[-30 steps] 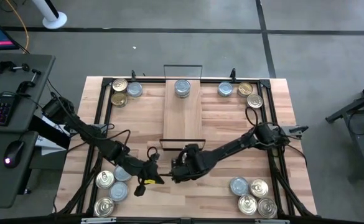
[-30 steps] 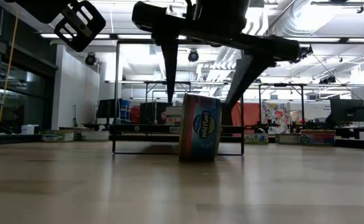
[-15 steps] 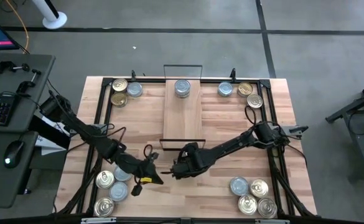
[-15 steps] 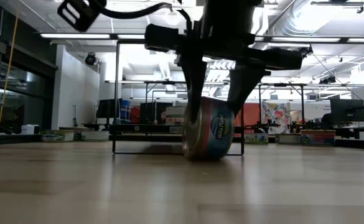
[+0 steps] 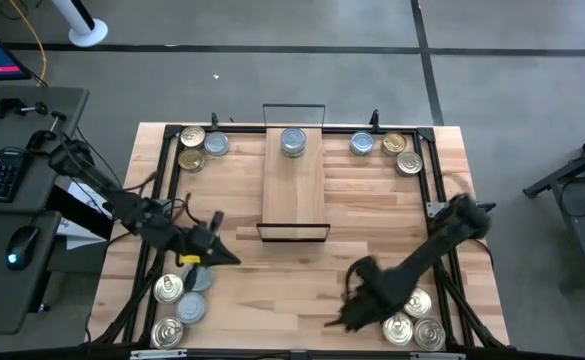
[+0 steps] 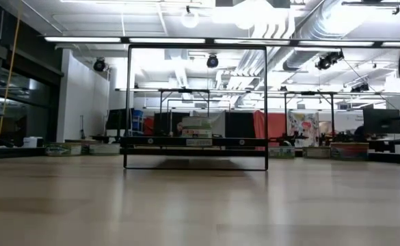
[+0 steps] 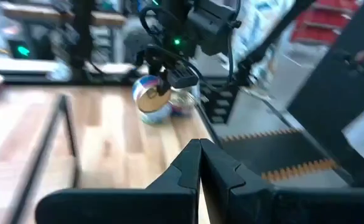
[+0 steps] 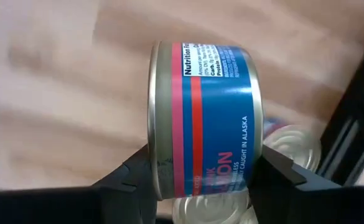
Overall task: Stack canned seafood by type on shelf
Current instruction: Put the pink and blue tuna can on the shelf
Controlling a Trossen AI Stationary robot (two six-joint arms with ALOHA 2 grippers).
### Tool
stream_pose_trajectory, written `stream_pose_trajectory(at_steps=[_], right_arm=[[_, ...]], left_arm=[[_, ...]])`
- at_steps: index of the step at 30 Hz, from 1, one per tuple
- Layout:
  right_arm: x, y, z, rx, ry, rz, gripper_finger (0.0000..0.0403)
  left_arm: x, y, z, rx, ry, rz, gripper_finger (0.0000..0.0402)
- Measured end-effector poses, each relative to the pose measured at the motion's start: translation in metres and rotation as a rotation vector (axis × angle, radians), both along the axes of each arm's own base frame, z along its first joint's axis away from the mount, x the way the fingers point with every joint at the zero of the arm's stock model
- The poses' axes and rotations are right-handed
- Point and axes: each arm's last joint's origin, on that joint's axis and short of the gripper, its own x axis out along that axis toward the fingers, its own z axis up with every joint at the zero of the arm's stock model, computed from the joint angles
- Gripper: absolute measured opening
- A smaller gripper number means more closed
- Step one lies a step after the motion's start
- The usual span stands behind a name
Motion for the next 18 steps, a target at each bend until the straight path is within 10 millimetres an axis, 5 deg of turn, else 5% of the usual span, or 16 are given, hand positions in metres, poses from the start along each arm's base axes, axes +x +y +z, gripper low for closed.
stream_pose_trajectory(at_steps=[4,11,18], right_arm=[[-0.026,-0.049,0.004,-0.098,-0.193,-0.158,0.0167],[-0.064,-0.164,-0.001,-0.214,-0.435,-0.301,0.0167],[-0.05,-0.258,-0.029,-0.176,-0.915,-0.228,0.0167]], left_arm=[[0.001,0.005,0.004,-0.016,-0.027,0.059,0.0],[0.005,0.011,0.006,-0.053,-0.043,0.145,0.0],[0.017,0.04,0.026,-0.105,-0.242,0.446,0.0]])
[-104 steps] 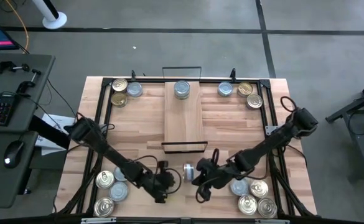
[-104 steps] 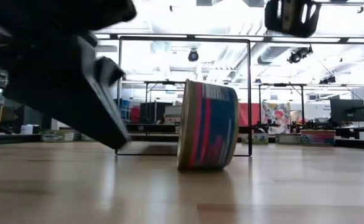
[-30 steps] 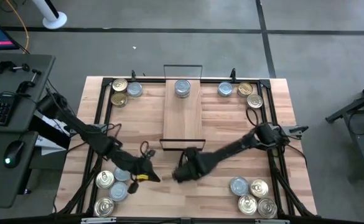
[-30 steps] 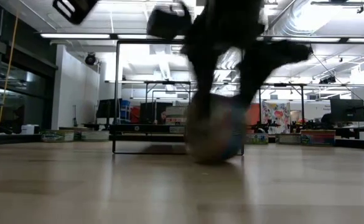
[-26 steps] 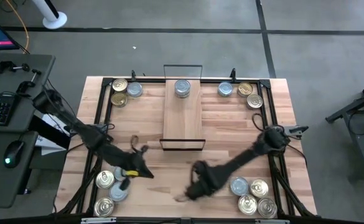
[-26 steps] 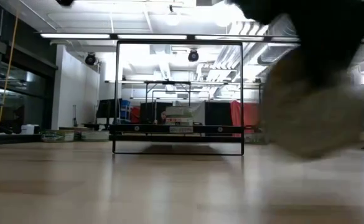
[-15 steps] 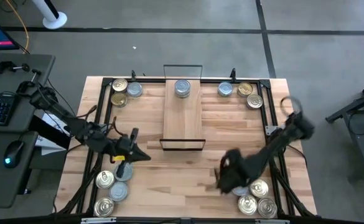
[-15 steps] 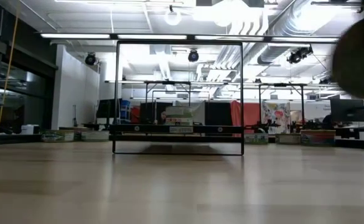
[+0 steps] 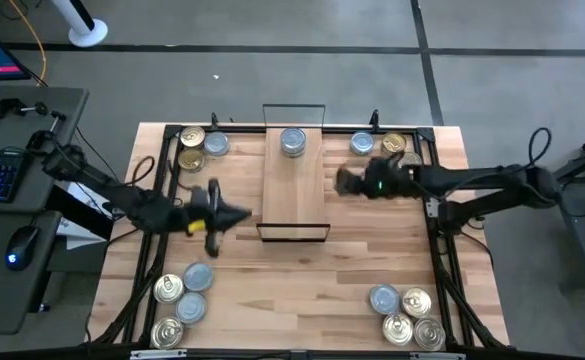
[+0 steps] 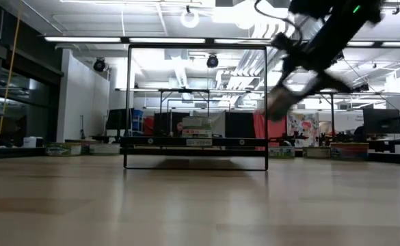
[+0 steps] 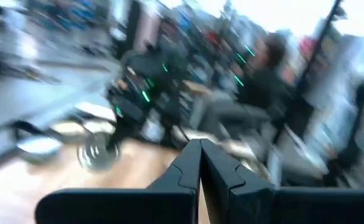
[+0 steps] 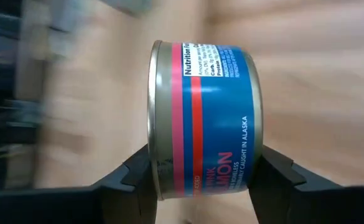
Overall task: Stack canned seafood by type on shelf
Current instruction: Put the pink and blue tuna can on the shelf
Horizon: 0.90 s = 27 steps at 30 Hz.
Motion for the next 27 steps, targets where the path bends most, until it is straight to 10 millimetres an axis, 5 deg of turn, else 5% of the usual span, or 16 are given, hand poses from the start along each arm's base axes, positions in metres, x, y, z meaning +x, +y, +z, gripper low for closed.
stream_pose_trajectory(at_steps=[3,7,16,27], right_arm=[[0.012,-0.031,-0.003,-0.032,-0.242,0.046,0.0167],[0.027,-0.057,-0.016,0.007,-0.29,0.114,0.0167],[0.079,-0.078,-0.036,0.055,-0.269,0.221,0.0167],[0.132,-0.102,-0.051,0.155,-0.322,0.148,0.0167]], left_arm=[[0.005,0.019,0.013,-0.044,-0.047,0.114,0.0],[0.01,0.045,0.026,-0.142,-0.054,0.239,0.0],[0.012,0.093,0.023,-0.238,0.229,0.359,0.0],[0.005,0.122,0.014,-0.178,0.39,0.311,0.0]])
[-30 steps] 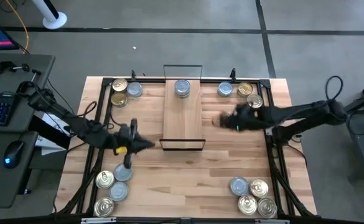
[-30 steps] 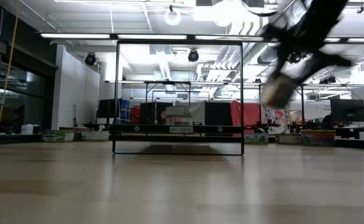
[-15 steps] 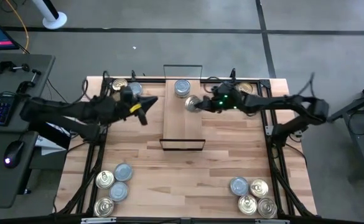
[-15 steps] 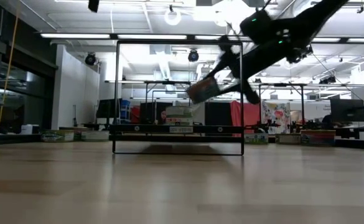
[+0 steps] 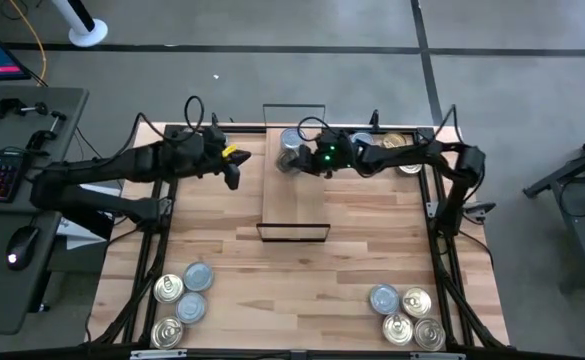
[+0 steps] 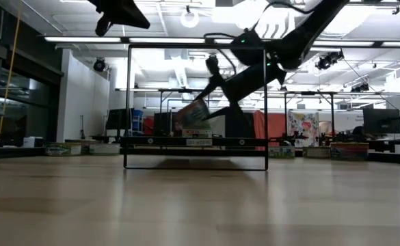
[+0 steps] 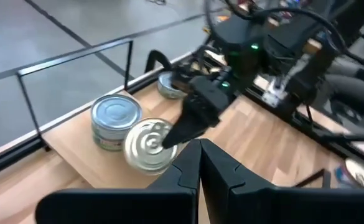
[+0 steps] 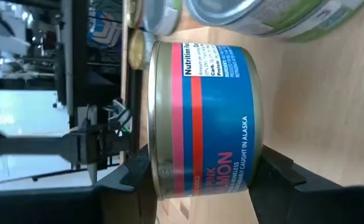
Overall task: Stack canned seafood by type on shelf
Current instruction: Put the pink and blue tuna can on the shelf, then move the green tuna can to the middle left of the table
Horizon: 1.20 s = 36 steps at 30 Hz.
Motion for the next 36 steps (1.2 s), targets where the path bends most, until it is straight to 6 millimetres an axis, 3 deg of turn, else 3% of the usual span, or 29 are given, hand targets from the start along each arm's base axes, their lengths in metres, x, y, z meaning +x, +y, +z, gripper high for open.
stream_pose_trajectory(at_steps=[2,7,10,21,26,31,36], right_arm=[[0.006,0.0,-0.003,0.015,0.017,-0.001,0.0173],[0.009,-0.002,0.002,0.035,0.059,-0.051,0.0251],[0.008,-0.002,-0.002,0.068,0.094,-0.074,0.0277],[-0.012,-0.015,0.007,0.053,0.189,-0.12,0.0287],[-0.024,-0.024,0.022,-0.013,0.169,-0.087,0.0287],[-0.046,-0.027,0.052,-0.099,0.17,-0.036,0.0288],[-0.069,-0.019,0.075,-0.161,0.21,0.008,0.0288]], left_arm=[[-0.001,0.003,-0.001,0.0,0.011,-0.033,0.0],[-0.004,0.011,-0.004,0.007,0.067,-0.07,0.0],[-0.006,0.015,-0.006,0.024,0.101,-0.082,0.0],[-0.013,0.03,-0.009,0.025,0.135,-0.046,0.0],[-0.018,0.037,-0.013,0.037,0.201,0.057,0.0],[-0.032,0.046,-0.048,-0.116,0.479,0.392,0.0],[-0.035,0.054,-0.105,-0.248,0.551,0.663,0.0]])
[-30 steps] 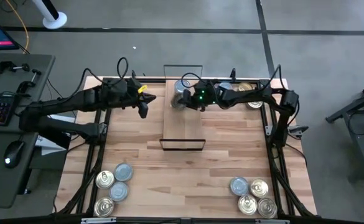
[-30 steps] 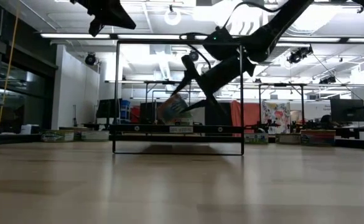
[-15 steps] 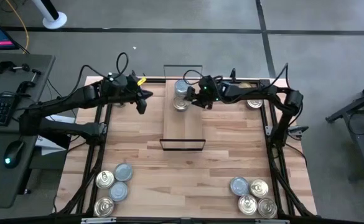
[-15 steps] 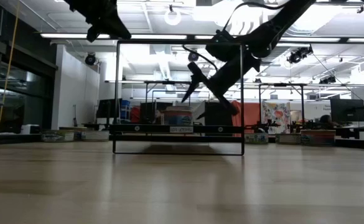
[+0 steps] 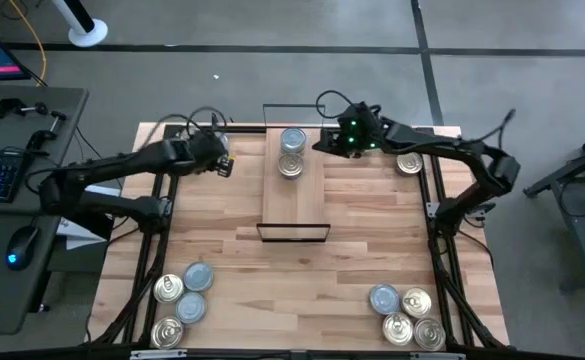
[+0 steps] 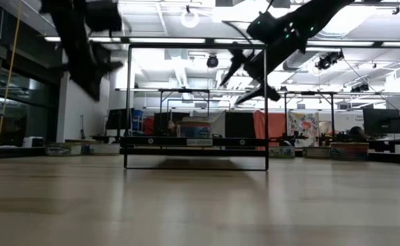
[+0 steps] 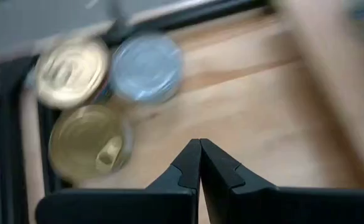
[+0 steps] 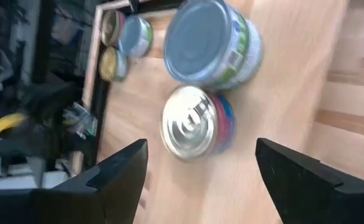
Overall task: Stack canned seafood by type on shelf
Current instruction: Move the green tuna can to the middle left of the table
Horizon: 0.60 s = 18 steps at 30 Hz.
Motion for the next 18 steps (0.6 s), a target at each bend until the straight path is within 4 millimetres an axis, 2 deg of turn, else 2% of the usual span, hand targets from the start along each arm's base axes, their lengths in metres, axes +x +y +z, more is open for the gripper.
stream_pose_trajectory(at_steps=[3,8,13,18], right_arm=[[-0.009,0.005,0.012,-0.015,-0.003,-0.006,0.0288],[-0.015,0.008,0.024,-0.058,-0.031,-0.007,0.0288],[-0.018,0.01,0.024,-0.035,-0.015,0.007,0.0288],[-0.018,0.01,0.024,-0.034,-0.013,0.008,0.0288]], left_arm=[[-0.002,0.01,-0.021,0.005,-0.055,0.141,0.0],[-0.003,0.028,-0.039,0.124,-0.061,0.268,0.0],[-0.008,0.034,-0.059,0.161,-0.011,0.404,0.0],[-0.009,0.036,-0.065,0.231,-0.064,0.49,0.0]])
